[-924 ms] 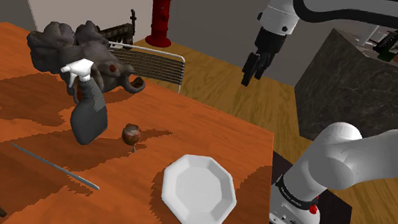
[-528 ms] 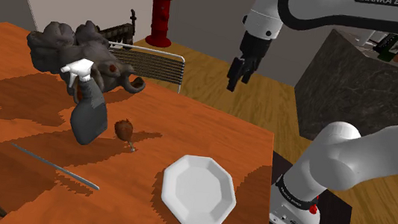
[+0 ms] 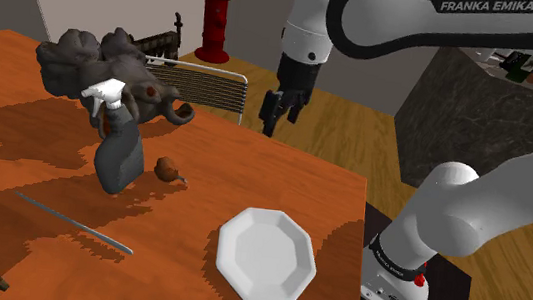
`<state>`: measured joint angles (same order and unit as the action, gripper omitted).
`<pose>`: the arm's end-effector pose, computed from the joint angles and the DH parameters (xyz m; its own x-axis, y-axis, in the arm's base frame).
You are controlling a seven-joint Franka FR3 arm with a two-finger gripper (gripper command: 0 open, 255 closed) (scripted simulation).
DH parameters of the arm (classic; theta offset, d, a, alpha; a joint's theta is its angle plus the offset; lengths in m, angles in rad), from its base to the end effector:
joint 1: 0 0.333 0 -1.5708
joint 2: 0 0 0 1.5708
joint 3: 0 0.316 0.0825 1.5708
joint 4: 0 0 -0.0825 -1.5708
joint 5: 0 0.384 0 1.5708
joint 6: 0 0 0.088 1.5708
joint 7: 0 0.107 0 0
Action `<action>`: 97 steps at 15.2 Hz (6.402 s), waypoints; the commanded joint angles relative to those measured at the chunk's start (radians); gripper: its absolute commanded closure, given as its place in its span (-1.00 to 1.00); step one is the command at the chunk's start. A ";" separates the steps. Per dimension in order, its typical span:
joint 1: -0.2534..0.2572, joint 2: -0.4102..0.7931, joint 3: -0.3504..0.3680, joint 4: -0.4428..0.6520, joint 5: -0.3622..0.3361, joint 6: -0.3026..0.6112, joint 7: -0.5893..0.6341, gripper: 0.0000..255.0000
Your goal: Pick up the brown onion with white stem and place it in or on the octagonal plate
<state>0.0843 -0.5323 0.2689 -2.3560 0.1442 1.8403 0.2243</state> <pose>0.3649 0.1584 0.5167 0.9985 0.0549 0.0023 0.0549 -0.9985 -0.0045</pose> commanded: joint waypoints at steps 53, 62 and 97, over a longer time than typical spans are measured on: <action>0.084 0.861 0.244 0.601 -0.380 0.127 0.429 -1.00; 0.084 0.880 0.237 0.563 -0.394 0.181 0.438 -1.00; 0.053 0.609 0.284 0.454 -0.246 0.057 0.392 1.00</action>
<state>0.1385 0.1183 0.5459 -1.8555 -0.1241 1.8871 0.6152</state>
